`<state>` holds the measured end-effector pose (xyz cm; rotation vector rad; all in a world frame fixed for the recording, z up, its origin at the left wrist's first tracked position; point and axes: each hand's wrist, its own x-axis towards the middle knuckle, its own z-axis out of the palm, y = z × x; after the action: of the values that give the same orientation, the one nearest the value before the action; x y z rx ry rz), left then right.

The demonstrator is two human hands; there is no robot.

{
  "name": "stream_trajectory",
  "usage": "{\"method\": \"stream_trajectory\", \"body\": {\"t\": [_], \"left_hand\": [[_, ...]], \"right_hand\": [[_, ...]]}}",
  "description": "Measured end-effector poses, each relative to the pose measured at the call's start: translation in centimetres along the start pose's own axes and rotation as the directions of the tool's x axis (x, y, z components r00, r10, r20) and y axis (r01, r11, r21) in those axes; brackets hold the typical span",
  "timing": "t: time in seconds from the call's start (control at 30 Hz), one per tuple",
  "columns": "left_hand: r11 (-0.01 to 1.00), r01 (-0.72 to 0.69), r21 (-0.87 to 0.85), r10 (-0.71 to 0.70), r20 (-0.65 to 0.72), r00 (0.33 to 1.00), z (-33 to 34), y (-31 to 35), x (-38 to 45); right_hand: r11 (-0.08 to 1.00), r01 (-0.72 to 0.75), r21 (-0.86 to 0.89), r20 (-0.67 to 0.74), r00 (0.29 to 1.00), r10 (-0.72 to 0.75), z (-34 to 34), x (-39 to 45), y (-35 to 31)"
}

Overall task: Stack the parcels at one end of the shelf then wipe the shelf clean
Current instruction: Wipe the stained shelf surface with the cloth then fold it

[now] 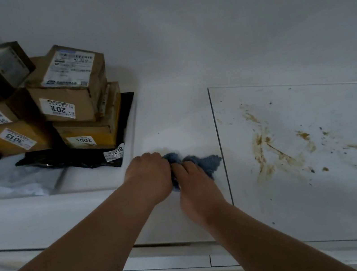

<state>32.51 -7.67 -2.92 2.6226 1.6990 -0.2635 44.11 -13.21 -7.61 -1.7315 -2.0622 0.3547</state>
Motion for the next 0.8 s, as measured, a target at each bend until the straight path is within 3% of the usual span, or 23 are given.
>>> {"method": "stream_trajectory", "body": {"t": [0.1, 0.33, 0.47, 0.67, 0.8], "left_hand": [[0.996, -0.003, 0.094, 0.006, -0.030, 1.000, -1.0, -0.9, 0.2], [0.999, 0.008, 0.044, 0.002, -0.212, 0.977, -0.6, -3.4, 1.1], [0.999, -0.033, 0.034, 0.037, -0.110, 0.993, -1.6, -4.1, 2.8], [0.988, -0.084, -0.131, 0.082, -0.020, 0.996, -0.8, -3.9, 5.2], [0.984, -0.115, -0.136, 0.109, -0.056, 0.993, 0.2, -3.2, 7.0]], "right_hand": [[0.998, 0.053, -0.025, 0.011, 0.999, -0.052, 0.2, 1.8, 0.0], [0.993, 0.117, 0.001, 0.005, 0.993, -0.117, 3.1, 6.1, 0.5], [0.991, 0.014, -0.135, 0.124, 0.992, 0.003, 3.8, 9.5, 1.0], [0.970, -0.077, -0.232, 0.141, 0.984, 0.112, 2.1, 12.6, 3.8], [0.921, -0.251, -0.297, 0.024, 0.963, 0.270, 0.0, 11.7, 7.4]]}}
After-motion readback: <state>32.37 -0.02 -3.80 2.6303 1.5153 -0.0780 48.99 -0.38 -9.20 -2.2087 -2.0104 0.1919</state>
